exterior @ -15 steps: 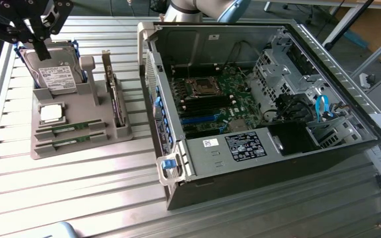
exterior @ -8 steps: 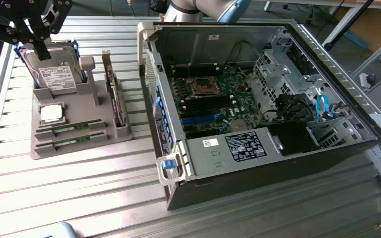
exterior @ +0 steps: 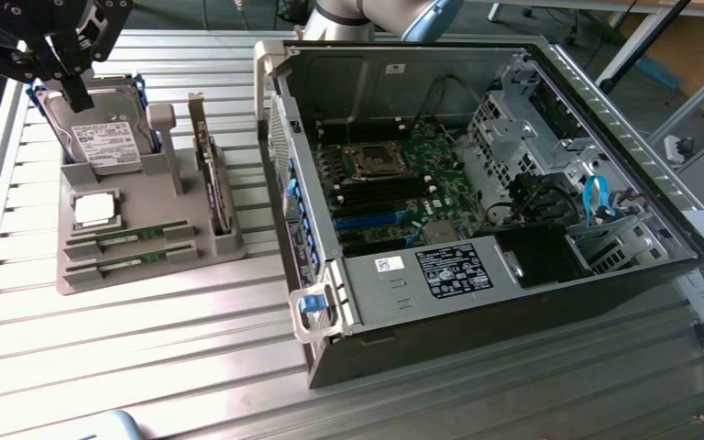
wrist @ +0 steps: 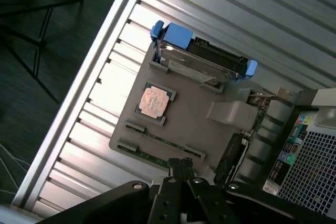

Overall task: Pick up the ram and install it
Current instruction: 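Pick up the ram and move it above insertion slot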

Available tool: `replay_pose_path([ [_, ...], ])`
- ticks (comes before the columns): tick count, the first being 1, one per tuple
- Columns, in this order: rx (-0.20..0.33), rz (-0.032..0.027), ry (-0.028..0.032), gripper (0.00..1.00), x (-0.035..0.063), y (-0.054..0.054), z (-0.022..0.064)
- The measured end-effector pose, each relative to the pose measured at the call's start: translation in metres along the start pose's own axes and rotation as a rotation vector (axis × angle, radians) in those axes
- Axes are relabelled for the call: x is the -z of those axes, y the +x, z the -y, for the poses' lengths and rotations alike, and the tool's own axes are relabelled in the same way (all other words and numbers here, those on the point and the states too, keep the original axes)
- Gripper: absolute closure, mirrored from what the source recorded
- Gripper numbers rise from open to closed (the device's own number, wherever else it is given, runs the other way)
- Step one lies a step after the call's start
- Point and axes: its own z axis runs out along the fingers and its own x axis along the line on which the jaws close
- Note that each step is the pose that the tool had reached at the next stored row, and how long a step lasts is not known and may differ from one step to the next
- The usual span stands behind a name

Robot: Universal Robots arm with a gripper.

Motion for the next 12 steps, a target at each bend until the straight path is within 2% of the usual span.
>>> replay_pose_path([
  [12,0.127,-0.0056,-0.0031,0.89,0.0000,0.0000,0.0000],
])
